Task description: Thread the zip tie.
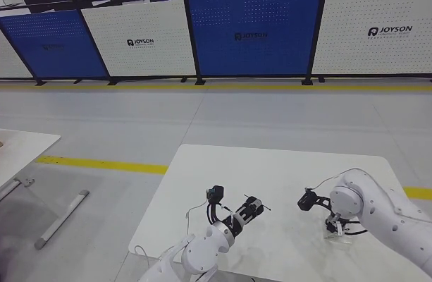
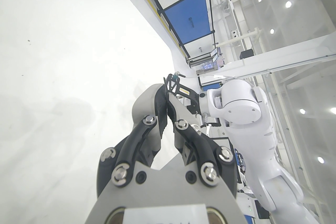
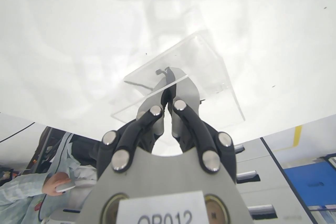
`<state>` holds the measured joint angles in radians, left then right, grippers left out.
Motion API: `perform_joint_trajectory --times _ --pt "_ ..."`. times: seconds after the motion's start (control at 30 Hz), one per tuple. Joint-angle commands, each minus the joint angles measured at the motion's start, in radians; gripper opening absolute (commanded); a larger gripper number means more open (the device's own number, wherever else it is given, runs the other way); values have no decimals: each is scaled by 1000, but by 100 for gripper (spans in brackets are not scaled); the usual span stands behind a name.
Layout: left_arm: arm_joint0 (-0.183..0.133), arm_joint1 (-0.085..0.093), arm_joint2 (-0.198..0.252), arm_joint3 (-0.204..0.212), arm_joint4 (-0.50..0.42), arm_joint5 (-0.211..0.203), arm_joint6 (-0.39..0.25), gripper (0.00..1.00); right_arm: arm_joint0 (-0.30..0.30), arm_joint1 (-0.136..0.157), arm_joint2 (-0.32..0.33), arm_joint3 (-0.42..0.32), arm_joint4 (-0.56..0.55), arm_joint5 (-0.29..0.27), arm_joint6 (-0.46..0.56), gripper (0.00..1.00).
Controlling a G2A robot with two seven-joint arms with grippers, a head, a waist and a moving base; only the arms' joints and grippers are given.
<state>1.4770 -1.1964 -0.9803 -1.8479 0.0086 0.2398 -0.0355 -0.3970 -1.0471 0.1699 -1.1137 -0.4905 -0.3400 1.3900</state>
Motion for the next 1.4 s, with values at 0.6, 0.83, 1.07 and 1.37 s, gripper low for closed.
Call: perform_joint_trajectory --times 0.6,0.83,1.07,1.37 --pt "0 0 0 0 0 0 0 0 6 78 0 -116 -3 0 0 31" --pt "0 0 0 0 0 0 0 0 -4 67 0 -110 -7 0 0 34" --pt "0 0 0 0 0 0 0 0 -4 61 0 -104 -6 0 0 30" --pt "0 0 0 0 0 0 0 0 -5 45 0 -92 -15 0 0 24"
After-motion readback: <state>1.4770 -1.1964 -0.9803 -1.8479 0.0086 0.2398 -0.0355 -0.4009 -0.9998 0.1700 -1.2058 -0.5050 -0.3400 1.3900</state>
